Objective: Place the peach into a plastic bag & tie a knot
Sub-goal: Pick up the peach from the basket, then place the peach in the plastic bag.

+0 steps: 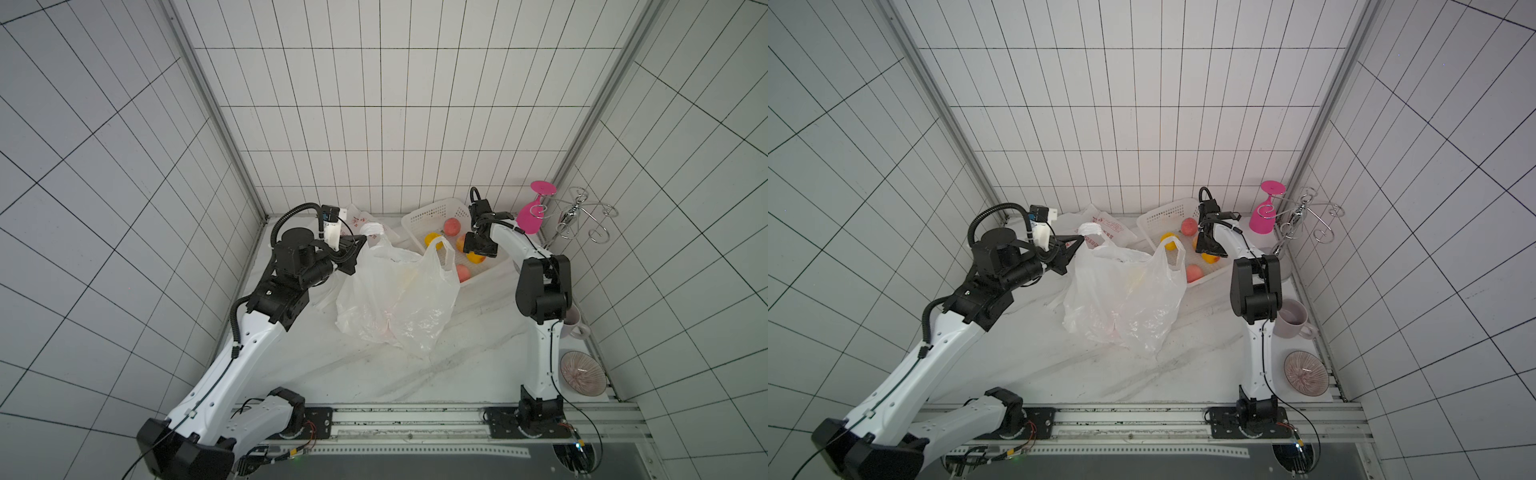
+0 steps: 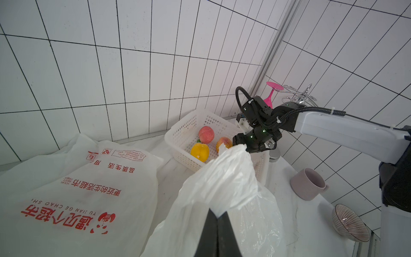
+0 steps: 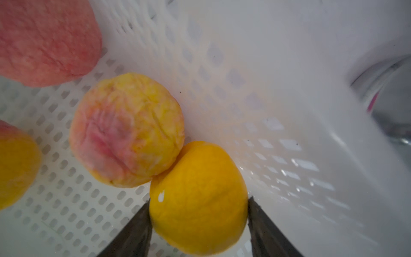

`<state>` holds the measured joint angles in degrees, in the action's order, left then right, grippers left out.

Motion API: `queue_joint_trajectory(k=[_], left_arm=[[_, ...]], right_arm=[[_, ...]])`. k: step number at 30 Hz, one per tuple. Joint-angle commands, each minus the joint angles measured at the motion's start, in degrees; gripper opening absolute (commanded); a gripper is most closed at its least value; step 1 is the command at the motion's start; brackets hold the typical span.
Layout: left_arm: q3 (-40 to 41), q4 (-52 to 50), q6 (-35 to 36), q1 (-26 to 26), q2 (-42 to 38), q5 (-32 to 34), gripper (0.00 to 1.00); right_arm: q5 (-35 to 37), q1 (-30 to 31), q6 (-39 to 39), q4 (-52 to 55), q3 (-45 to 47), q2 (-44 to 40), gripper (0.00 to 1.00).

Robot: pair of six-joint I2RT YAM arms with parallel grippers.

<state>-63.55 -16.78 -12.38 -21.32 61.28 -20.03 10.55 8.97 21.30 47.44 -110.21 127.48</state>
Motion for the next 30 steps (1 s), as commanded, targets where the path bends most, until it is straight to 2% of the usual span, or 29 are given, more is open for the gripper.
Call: queue_joint_trajectory(k=[1,6,10,15,21,25,30], left_arm=[[-1.97,0.58,0.7,-0.3,0.33,-1.25,0.0],[-2.02,1.28,0.6,-0.38,0.75,-2.89,0.0],[-2.13,2.49,-0.16,-0.39,1.54,-5.32,0.0],[-1.21,5.68,-1.68,-0.39,1.66,-10.62,0.0],[-0.02,9.34,-1.75,-0.39,1.38,-15.81,0.0],[0.67,11.58,-1.09,-0.48,1.53,-19.88,0.0],[0.01,10.61,-0.02,-0.47,2.75,-20.25,0.0]], right_arm=[[0.22,-0.23,0.12,1.26,-4.84,-1.75,0.53],[-2.88,1.04,1.2,-1.89,0.39,-12.28,0.34],[-8.94,3.05,3.32,-4.21,6.84,-21.78,0.27],[-16.29,6.52,5.32,-8.53,16.27,-33.27,0.23],[-25.8,9.4,6.88,-10.61,23.52,-42.84,0.18],[-35.23,9.49,7.29,-10.67,24.79,-46.6,0.17],[-39.76,9.28,4.65,-7.15,24.97,-52.02,0.14]])
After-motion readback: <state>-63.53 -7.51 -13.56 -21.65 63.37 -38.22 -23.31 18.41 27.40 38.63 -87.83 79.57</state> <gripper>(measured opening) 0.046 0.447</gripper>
